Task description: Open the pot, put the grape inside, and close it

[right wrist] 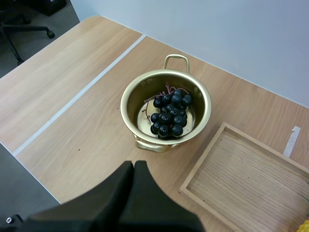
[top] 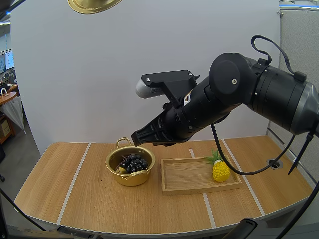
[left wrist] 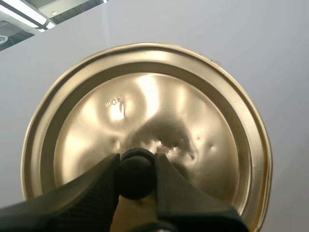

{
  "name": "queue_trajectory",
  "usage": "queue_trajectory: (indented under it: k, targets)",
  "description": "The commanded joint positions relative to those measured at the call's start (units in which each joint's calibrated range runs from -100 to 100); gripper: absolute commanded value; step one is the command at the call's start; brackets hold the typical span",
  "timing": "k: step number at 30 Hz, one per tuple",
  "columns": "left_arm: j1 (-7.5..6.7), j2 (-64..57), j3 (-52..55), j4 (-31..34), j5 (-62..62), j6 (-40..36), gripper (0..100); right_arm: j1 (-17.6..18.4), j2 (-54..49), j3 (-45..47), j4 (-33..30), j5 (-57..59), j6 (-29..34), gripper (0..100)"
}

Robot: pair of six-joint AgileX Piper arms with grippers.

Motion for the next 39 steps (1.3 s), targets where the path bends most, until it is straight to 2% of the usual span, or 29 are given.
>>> queue_trajectory:
  k: [1,18,39]
  targets:
    - [-0.17,-0.40,-0.43,0.26,-2.56,-0.11,0,0.05,2.69,0.20,0.05,-0.86,-0.69,0]
    - [-0.17,-0.40,-0.43,0.26,-2.56,-0.11,0,0.05,24.28,0.20,-2.72,-20.20,-0.89,0]
    - [-0.17,-0.40,-0.43,0.26,-2.56,-0.11,0,0.05,37.83,0.07,-3.47,-33.90,-0.26,0]
